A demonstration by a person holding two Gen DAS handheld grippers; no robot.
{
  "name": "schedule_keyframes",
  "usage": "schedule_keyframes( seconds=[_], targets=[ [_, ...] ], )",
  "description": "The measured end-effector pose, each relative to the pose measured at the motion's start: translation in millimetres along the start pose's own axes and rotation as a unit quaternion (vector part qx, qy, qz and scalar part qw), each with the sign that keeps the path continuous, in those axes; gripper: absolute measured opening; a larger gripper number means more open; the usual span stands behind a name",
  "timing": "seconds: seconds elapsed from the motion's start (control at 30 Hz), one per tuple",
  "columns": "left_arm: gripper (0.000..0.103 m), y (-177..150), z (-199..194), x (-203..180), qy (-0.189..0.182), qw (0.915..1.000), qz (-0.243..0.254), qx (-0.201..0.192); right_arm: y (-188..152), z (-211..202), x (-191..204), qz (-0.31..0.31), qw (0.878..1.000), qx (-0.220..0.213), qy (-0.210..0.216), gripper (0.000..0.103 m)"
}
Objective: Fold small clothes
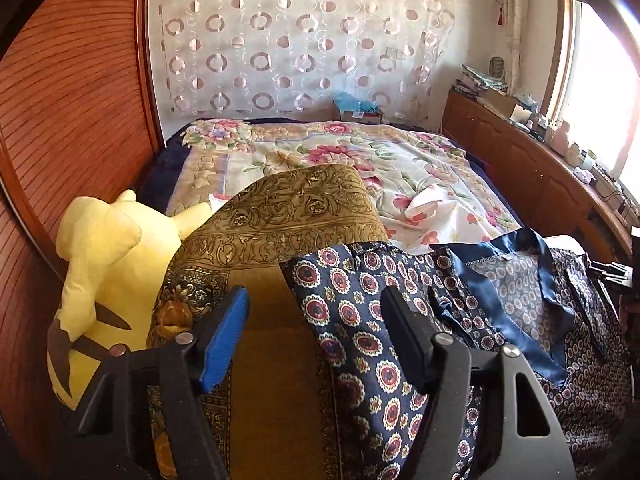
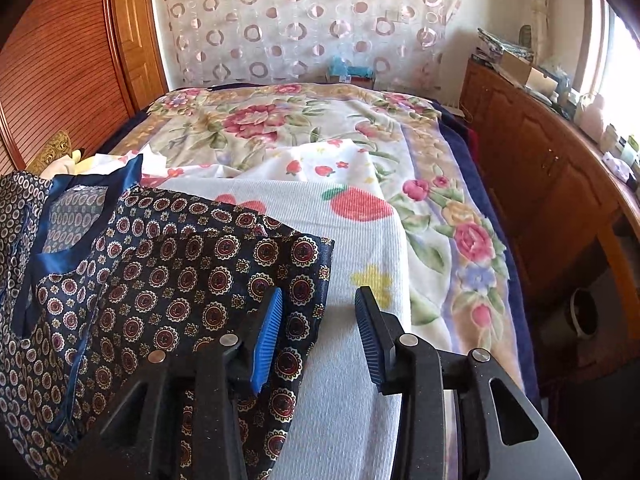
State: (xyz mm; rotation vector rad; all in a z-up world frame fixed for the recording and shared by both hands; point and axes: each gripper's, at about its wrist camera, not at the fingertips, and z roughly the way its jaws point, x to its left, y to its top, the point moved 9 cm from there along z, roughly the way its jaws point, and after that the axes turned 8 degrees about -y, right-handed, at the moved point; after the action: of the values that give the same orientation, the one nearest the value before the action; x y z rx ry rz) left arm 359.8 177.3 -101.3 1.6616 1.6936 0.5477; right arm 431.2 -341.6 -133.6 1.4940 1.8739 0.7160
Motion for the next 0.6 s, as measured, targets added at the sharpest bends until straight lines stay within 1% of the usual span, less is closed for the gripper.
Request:
schedule_keyframes(
  seconds=[0.07, 0.1, 0.13, 0.17, 0.2, 0.27, 0.33, 0.37, 0.4, 0.47, 0.5, 0.53, 0.57, 0.6],
  targets=[
    [0.056, -0.7, 3.8, -0.6, -0.019, 0.9997, -0.014, 0.005, -0.5, 0.4, -1.2, 0.0, 1.0, 0.0, -0.001, 0.043],
    [0.054, -1.3, 5.6, -2.5, -0.028, 0.9994, -0.018, 0.008, -0.1, 0.3, -1.5, 0.003, 1.0, 0.001, 0.001, 0.043],
    [0.048, -2.4, 7.2, -5.4, -0.037, 0.9991, -0.019, 0.011, 0.0, 0.3, -1.1, 0.003, 1.0, 0.0, 0.003, 0.044],
    [0.04, -3.1, 7.8, -6.9, -0.038, 0.999, -0.018, 0.013, 0.2, 0.3, -1.0, 0.002, 1.0, 0.0, 0.004, 0.045],
    [0.036, -3.8, 8.1, -7.6, -0.031, 0.9993, -0.016, 0.014, 0.3, 0.4, -0.5, 0.0, 1.0, 0.0, 0.002, 0.045],
    [0.013, -5.1, 7.2, -13.3, -0.019, 0.9998, 0.003, 0.011, 0.8, 0.3, 0.2, -0.003, 1.0, 0.0, -0.001, 0.045],
    [0.006, -5.6, 4.3, -19.2, -0.011, 0.9998, 0.016, 0.008, 1.0, 0.2, 0.9, -0.005, 1.0, -0.001, -0.001, 0.045],
    [0.004, -5.9, 2.2, -23.1, -0.012, 0.9997, 0.021, 0.007, 0.8, -0.1, 1.3, -0.007, 1.0, -0.001, 0.0, 0.043],
    [0.004, -5.7, -1.6, -28.4, -0.013, 0.9995, 0.027, 0.003, 1.1, -0.6, 3.5, -0.008, 1.0, -0.001, 0.006, 0.038],
    [0.003, -4.8, -10.8, -37.2, -0.016, 0.9992, 0.036, -0.008, 1.3, -2.7, 9.1, -0.018, 1.0, -0.002, 0.018, 0.016],
    [0.003, -4.3, -16.1, -42.9, -0.019, 0.999, 0.039, -0.013, 1.0, -4.0, 13.6, -0.024, 0.999, -0.001, 0.024, 0.01],
    [0.003, -3.8, -21.1, -48.2, -0.022, 0.9987, 0.042, -0.019, 0.8, -5.2, 16.7, -0.03, 0.999, -0.001, 0.026, 0.006],
    [0.003, -4.0, -25.8, -53.7, -0.026, 0.9984, 0.045, -0.023, 1.4, -7.8, 17.8, -0.035, 0.999, -0.008, 0.014, 0.003],
    [0.003, -5.0, -32.4, -60.8, -0.029, 0.998, 0.048, -0.03, 3.2, -12.4, 17.6, -0.033, 0.999, -0.02, 0.002, 0.002]
  ],
)
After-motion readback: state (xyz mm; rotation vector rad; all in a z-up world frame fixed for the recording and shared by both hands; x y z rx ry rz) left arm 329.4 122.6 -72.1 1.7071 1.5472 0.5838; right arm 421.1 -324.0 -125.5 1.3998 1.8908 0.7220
